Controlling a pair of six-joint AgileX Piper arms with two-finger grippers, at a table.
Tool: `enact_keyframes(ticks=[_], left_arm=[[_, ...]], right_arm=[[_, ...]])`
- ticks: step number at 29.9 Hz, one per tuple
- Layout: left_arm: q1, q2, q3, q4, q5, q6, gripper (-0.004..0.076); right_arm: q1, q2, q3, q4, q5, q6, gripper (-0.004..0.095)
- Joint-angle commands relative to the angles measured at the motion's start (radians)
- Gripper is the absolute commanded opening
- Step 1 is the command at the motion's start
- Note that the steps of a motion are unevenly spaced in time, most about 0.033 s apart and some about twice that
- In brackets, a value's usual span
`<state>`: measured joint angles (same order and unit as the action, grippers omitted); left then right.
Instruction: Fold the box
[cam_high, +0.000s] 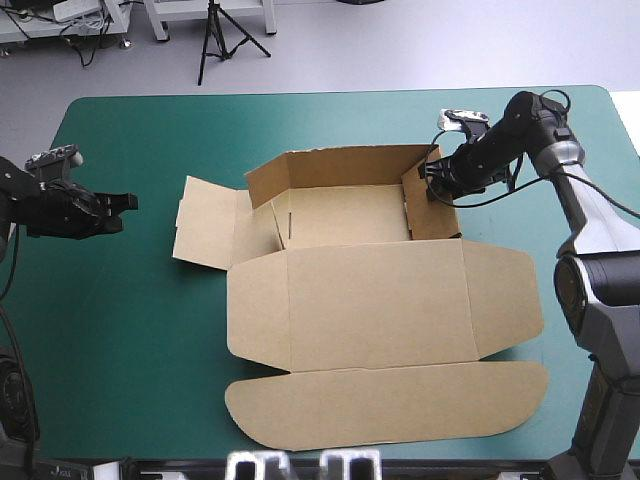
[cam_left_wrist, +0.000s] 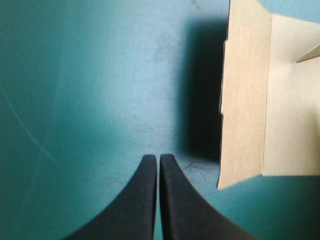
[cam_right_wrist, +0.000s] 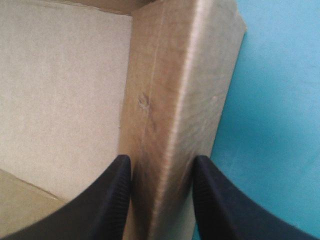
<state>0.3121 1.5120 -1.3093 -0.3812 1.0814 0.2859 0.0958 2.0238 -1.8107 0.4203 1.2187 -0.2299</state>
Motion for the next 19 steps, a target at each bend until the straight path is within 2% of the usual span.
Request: enact_keyframes(ticks=[1, 2, 3, 9, 14, 19], left_arm=[[-0.001, -0.033, -0.029, -0.033, -0.038, 0.014, 0.0002], [-0.001, -0.031, -0.029, -0.033, -0.045, 0.014, 0.0002], [-0.001, -0.031, -0.029, -0.035, -0.051, 0.014, 0.0002], [0.003, -0.031, -0.029, -0.007, -0.140, 0.021, 0.0003], [0.068, -0.030, -0.029, -0.077, -0.223, 0.021, 0.0003], [0.180, -0.012, -0.029, -0.282, -0.186, 0.109, 0.0003]], right_arm=[[0.020, -0.043, -0.024, 0.067, 0.028, -0.017, 0.0121], [0.025, -0.043, -0.024, 0.067, 0.028, -0.025, 0.0033], [0.025, -0.043, -0.024, 0.068, 0.028, -0.024, -0.0013], [0.027, -0.067, -0.024, 0.069, 0.028, -0.024, -0.0017], [0.027, -0.140, -0.024, 0.069, 0.028, -0.031, -0.0017], [0.027, -0.240, -0.024, 0.071, 0.028, -0.035, -0.0017]])
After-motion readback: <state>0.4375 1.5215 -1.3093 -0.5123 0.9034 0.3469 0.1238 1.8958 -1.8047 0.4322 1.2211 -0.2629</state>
